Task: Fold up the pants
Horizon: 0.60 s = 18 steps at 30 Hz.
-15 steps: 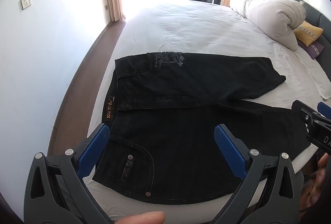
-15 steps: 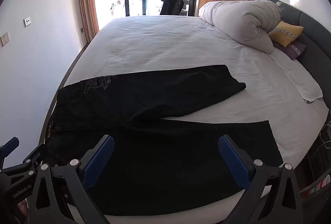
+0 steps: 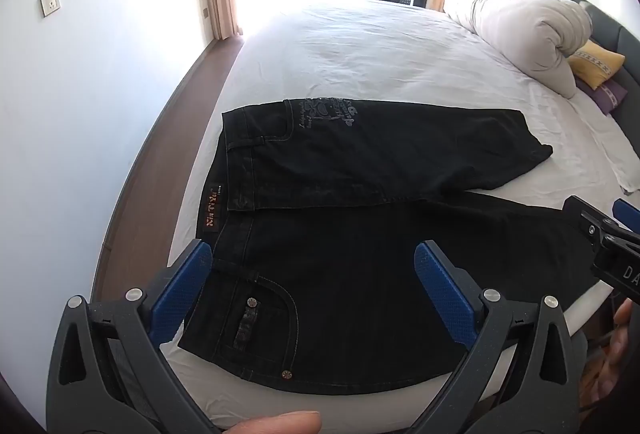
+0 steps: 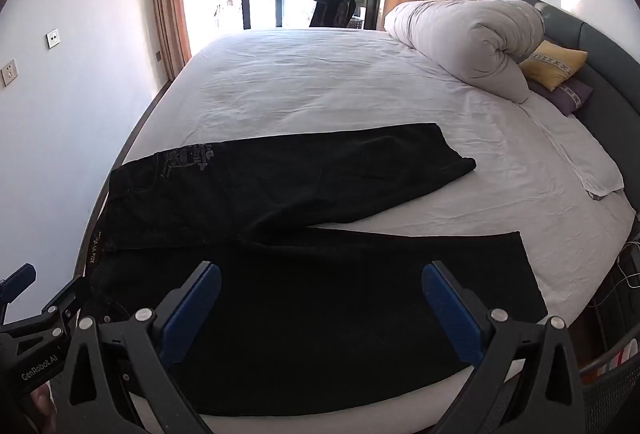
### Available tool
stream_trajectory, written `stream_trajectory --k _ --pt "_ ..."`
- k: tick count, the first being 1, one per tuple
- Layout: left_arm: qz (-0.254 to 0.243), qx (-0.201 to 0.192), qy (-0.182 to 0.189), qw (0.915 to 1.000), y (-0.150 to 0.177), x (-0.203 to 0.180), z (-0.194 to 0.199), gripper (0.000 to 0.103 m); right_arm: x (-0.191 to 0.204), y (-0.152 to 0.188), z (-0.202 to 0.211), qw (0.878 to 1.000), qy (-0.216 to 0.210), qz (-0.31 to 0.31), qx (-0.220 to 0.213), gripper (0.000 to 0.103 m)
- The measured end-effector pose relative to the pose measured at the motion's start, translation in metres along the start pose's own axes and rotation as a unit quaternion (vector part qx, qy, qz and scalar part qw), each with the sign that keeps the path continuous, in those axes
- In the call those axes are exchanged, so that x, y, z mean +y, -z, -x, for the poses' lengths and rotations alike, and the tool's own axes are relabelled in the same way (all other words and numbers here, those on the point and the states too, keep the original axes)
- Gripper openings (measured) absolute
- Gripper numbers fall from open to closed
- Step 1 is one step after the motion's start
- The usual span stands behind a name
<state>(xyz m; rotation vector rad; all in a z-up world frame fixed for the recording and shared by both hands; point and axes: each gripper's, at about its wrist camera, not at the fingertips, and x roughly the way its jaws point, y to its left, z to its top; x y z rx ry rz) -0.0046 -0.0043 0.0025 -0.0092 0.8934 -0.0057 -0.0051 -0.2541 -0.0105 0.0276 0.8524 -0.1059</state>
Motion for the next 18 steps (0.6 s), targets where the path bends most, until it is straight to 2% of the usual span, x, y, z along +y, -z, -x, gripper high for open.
stream_trajectory --k 18 --pt "0.001 0.003 0.002 1.0 0.0021 0.0022 -0.0067 0.103 0.0 0.0018 -0.0016 1.0 0.0 0.001 0.002 0.103"
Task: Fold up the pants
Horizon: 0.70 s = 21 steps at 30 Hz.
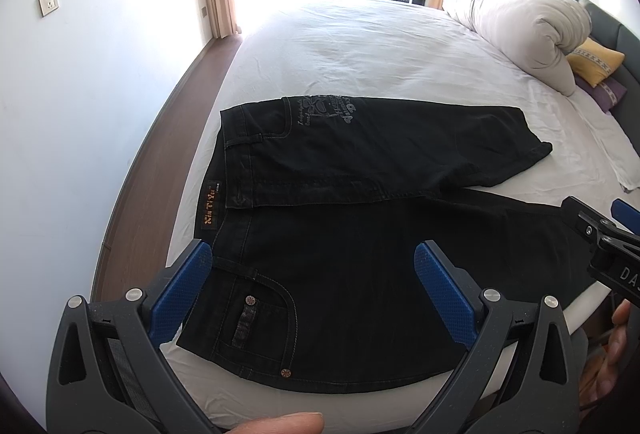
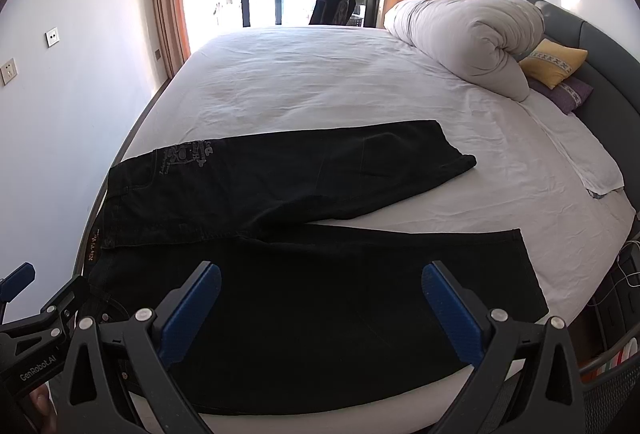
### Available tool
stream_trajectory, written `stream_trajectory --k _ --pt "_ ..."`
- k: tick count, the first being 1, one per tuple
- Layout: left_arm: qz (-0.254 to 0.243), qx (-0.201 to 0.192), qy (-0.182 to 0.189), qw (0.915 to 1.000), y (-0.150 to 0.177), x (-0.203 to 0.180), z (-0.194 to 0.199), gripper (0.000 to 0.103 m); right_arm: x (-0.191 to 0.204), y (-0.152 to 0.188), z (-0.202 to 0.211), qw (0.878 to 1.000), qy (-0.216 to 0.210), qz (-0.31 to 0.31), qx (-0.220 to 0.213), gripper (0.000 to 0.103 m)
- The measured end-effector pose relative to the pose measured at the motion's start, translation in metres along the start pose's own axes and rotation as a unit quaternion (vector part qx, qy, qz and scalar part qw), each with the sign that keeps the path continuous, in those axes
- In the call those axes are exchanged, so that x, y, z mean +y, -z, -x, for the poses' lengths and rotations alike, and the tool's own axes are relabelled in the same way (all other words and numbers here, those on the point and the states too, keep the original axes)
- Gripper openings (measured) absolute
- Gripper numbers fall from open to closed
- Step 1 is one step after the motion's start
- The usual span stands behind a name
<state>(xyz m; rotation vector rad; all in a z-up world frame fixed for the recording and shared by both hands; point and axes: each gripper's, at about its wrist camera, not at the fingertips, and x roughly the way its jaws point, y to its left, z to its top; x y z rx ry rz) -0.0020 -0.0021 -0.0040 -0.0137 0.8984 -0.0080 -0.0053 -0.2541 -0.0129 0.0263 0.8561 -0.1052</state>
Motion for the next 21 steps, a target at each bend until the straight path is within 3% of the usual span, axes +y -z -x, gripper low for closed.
stream_trajectory --k 21 --pt "0.0 0.001 0.0 1.0 -0.0007 -0.0006 0.0 0.103 -0.0009 0.0035 -0.0019 1.0 0.0 0.001 0.001 0.103"
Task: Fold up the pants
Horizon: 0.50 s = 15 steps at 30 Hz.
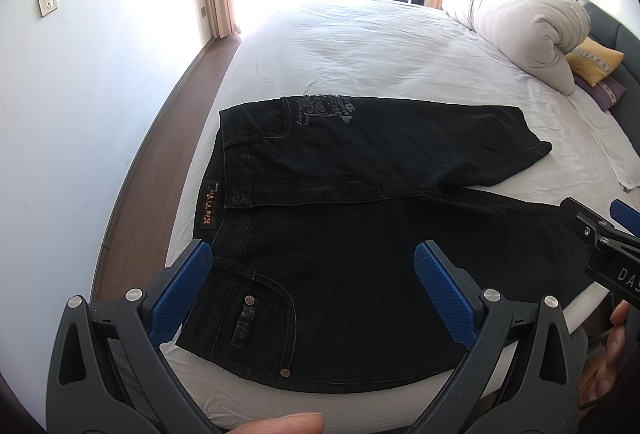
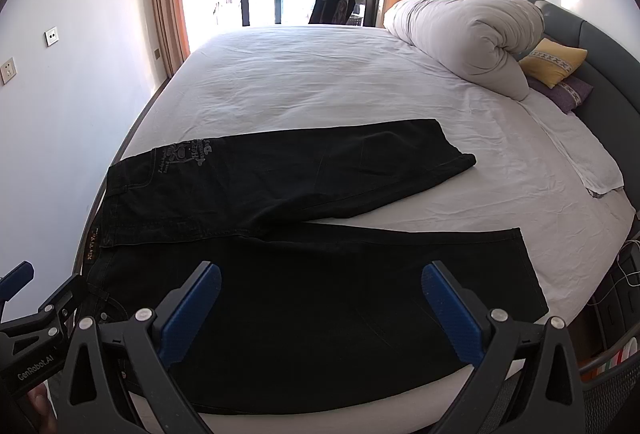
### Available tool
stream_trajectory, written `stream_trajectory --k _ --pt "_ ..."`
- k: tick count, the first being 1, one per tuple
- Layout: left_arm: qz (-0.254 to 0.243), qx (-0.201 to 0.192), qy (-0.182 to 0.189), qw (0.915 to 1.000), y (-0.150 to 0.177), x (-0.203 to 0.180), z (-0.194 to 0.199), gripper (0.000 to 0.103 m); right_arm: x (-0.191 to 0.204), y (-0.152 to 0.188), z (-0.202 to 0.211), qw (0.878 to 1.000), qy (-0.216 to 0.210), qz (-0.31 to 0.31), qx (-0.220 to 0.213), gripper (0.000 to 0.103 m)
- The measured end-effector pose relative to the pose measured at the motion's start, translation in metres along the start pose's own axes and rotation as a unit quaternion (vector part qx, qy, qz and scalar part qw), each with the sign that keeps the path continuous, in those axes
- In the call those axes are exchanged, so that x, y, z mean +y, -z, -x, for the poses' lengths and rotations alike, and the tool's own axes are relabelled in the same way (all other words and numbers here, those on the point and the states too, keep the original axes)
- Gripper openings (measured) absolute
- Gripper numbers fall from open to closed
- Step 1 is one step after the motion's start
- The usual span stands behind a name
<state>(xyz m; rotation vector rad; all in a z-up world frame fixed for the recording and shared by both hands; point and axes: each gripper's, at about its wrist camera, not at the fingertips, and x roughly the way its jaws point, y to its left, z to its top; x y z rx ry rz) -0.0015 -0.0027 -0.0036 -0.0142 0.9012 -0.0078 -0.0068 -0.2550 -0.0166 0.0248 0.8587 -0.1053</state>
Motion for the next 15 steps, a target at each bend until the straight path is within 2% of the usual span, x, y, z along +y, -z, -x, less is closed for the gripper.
stream_trajectory --k 15 --pt "0.0 0.0 0.0 1.0 -0.0005 0.0001 -0.0002 0.103 -0.0007 0.0036 -0.0019 1.0 0.0 0.0 0.001 0.103"
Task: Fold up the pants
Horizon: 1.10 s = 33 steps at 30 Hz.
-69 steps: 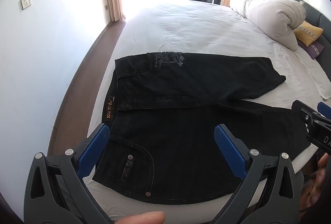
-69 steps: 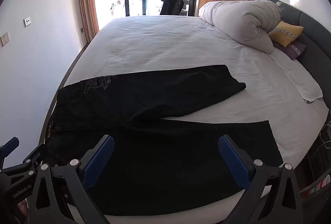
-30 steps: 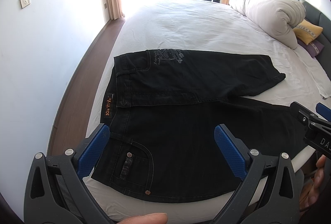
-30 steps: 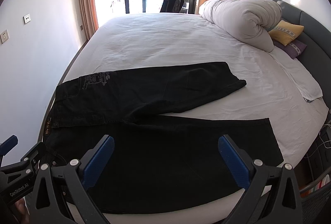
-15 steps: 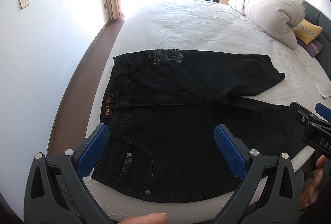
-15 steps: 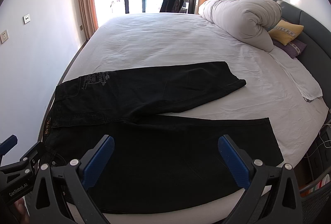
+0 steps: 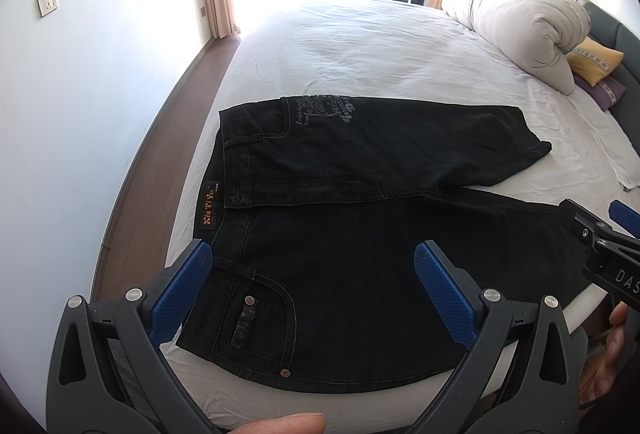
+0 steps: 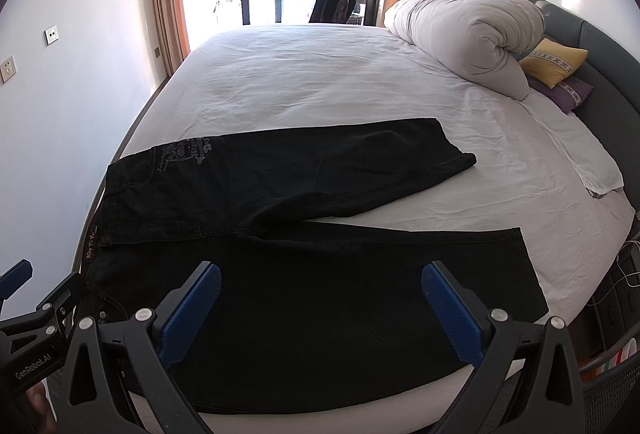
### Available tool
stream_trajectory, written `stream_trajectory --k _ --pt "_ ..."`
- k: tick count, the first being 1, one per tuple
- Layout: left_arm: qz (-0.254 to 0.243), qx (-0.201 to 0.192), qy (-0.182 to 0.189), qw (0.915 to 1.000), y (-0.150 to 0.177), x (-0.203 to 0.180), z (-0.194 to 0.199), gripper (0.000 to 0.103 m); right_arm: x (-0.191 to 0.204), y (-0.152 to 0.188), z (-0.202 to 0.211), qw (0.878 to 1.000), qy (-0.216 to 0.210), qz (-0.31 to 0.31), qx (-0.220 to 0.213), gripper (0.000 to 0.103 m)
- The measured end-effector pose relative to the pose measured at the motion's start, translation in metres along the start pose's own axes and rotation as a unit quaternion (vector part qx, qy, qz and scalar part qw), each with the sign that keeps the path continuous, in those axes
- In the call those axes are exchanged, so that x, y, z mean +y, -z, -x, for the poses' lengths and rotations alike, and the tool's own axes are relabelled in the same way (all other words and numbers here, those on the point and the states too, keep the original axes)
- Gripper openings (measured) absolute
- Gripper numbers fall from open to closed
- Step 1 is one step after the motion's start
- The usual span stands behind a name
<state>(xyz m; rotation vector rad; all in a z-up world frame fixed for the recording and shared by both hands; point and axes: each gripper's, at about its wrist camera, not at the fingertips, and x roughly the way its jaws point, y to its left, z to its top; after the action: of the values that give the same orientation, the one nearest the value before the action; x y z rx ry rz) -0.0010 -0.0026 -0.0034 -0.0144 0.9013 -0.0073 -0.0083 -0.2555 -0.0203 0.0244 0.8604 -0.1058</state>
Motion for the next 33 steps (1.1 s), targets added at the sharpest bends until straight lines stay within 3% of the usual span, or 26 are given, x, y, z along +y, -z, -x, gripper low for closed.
stream_trajectory --k 26,30,33 --pt "-0.014 0.005 -0.003 0.9999 0.009 -0.004 -0.014 0.103 0.001 0.009 -0.011 1.0 -0.004 0.002 0.01 0.103" --pt "-0.034 -0.009 -0.006 0.9994 -0.004 0.004 -0.03 0.103 -0.005 0.006 -0.02 0.999 -0.041 0.023 0.011 0.103" --pt "-0.042 -0.01 0.014 0.9989 -0.031 0.02 -0.051 0.103 -0.011 0.002 -0.029 0.996 -0.073 0.052 0.005 0.103"
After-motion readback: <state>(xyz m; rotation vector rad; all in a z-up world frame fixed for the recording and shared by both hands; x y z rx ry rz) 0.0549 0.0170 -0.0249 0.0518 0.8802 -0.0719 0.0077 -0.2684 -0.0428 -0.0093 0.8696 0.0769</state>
